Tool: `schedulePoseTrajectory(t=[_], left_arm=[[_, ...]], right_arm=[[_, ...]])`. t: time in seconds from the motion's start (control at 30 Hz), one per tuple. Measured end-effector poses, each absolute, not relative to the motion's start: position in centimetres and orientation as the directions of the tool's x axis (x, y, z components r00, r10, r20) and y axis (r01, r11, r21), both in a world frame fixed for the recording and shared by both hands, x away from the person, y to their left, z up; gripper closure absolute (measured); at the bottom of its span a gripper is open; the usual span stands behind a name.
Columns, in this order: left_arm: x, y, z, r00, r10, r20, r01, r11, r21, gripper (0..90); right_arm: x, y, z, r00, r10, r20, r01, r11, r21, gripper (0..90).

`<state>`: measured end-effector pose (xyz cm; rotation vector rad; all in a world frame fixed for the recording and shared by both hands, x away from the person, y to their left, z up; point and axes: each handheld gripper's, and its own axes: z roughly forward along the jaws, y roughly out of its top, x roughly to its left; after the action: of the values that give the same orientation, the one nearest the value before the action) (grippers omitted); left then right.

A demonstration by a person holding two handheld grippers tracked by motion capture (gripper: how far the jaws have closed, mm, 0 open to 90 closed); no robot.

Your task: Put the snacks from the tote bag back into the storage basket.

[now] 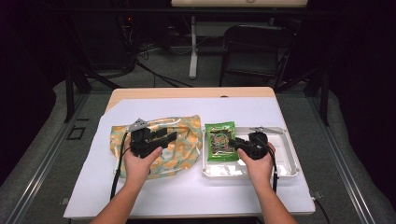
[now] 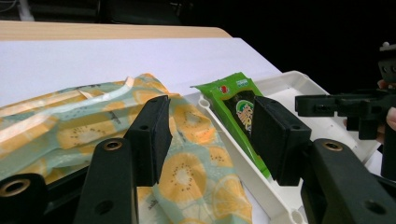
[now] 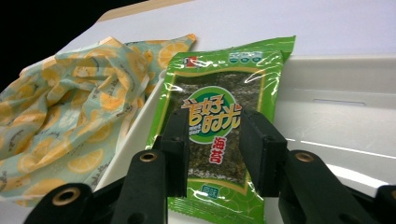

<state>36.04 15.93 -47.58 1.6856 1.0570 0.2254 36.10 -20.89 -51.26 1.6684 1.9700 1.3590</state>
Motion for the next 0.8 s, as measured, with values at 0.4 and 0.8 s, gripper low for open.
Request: schedulePoseTrajectory(t=[0.4, 0.8], left_arm=[[36.8, 18.3, -47.3, 0.525, 0.773, -0.355, 0.547, 0.013, 0.837, 47.0], [37.2, 19.9, -47.3, 0.474, 0.809, -0.347, 0.554, 0.032, 0.832, 46.6]], right_arm=[[34.8, -18.5, -50.0, -0.434, 0.853, 0.292, 0.61, 0.039, 0.791, 61.5], [34.7, -17.0, -50.5, -0.478, 0.832, 0.281, 0.645, 0.116, 0.755, 60.8]])
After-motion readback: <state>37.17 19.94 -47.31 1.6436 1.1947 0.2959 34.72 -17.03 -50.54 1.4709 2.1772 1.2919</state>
